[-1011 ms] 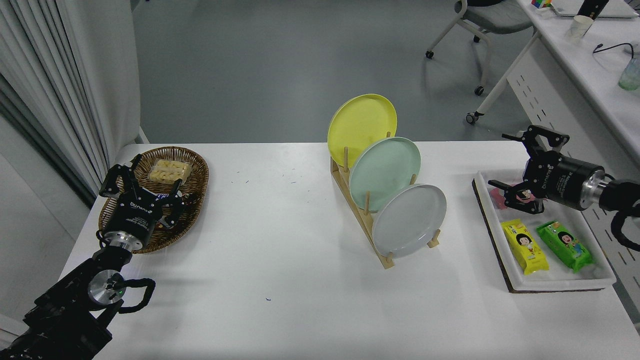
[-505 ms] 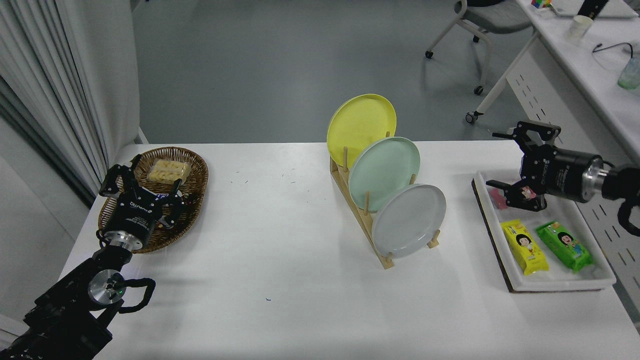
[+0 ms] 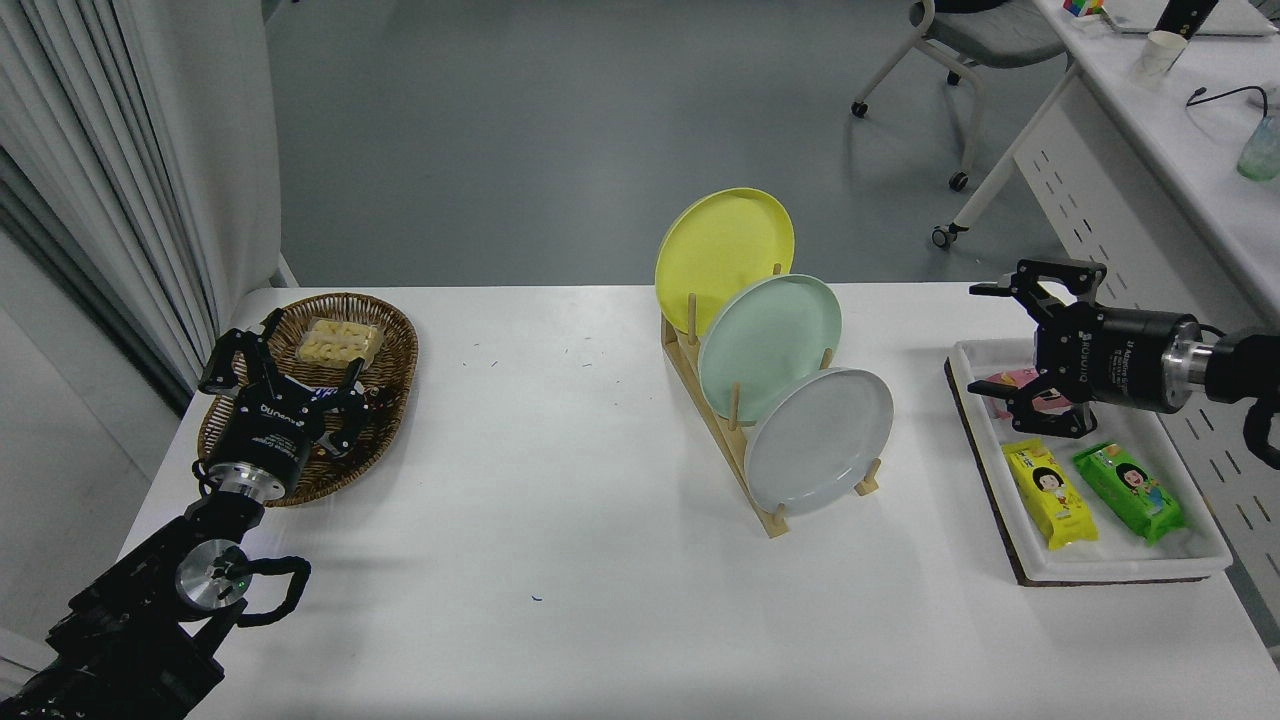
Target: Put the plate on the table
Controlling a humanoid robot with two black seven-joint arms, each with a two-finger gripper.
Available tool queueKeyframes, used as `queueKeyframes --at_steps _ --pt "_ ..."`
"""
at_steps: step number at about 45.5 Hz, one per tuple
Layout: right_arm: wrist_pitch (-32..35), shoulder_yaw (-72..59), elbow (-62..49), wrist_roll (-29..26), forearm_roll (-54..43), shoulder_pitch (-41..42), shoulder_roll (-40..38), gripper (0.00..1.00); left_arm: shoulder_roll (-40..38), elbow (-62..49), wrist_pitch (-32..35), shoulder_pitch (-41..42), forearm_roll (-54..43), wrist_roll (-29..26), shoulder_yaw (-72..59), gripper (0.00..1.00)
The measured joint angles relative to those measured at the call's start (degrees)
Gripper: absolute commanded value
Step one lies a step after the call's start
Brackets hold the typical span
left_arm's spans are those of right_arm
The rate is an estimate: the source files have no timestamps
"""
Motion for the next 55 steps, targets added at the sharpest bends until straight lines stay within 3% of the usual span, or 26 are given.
queueKeyframes --at_steps 46,55 --pt "-10.9 3.6 7.4 -2.7 -3.4 0.3 -1.6 0.99 0.0 0.0 0.0 0.0 0.0 0.0 0.0 0.98" --pt "-12.6 4.7 8.7 -6.0 -3.4 0.5 -1.4 0.99 0.0 0.0 0.0 0.0 0.0 0.0 0.0 0.98"
